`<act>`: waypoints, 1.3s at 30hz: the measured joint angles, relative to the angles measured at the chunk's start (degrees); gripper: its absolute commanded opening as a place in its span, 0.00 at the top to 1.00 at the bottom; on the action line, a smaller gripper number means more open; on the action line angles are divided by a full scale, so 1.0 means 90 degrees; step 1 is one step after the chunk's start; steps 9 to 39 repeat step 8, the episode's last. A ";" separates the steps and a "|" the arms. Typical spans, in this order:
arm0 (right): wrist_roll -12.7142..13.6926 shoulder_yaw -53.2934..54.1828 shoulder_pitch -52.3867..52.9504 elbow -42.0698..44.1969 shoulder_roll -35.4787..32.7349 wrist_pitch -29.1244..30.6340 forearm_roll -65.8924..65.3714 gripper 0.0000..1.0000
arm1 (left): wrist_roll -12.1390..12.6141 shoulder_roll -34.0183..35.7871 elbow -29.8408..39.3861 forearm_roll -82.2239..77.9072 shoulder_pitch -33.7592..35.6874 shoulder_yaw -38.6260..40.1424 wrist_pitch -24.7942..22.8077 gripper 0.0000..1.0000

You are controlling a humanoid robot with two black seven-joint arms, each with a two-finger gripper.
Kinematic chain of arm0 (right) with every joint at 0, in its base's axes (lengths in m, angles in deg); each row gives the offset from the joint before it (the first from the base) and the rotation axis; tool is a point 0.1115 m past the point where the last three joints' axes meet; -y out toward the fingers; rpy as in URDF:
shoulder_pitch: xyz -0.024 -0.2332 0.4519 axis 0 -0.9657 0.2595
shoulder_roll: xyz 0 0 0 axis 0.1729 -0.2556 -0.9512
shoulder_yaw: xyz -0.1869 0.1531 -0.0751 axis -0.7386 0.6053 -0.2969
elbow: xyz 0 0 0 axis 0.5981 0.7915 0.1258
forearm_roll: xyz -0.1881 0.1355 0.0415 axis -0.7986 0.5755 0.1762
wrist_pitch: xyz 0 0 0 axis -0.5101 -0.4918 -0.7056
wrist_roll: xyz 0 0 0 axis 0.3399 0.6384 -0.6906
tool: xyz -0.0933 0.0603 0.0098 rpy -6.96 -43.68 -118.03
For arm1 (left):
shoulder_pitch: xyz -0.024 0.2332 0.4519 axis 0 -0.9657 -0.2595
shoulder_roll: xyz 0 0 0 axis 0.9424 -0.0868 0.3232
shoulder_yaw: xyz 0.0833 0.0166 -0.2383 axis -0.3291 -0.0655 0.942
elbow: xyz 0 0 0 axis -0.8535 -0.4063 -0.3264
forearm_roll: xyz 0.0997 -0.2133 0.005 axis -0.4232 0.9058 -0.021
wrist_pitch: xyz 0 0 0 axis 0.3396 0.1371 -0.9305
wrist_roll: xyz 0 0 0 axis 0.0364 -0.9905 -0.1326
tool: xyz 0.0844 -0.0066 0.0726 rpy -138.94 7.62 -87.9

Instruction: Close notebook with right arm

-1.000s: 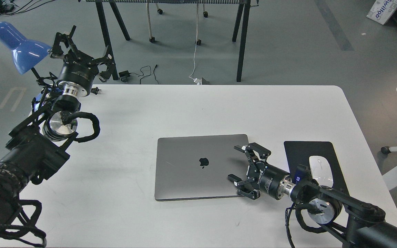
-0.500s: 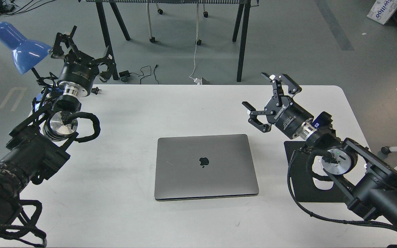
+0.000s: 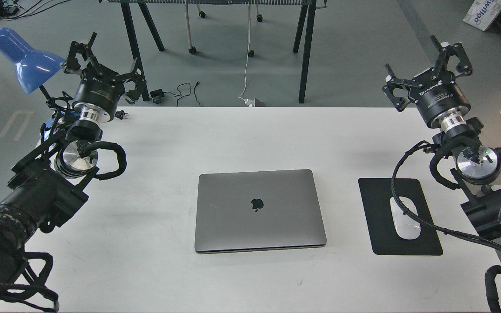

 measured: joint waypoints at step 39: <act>-0.0039 0.0002 -0.0022 0.0374 0.0004 0.0050 0.0076 0.00 | 0.0000 0.0000 -0.0003 0.0000 0.0003 -0.0001 0.0000 0.00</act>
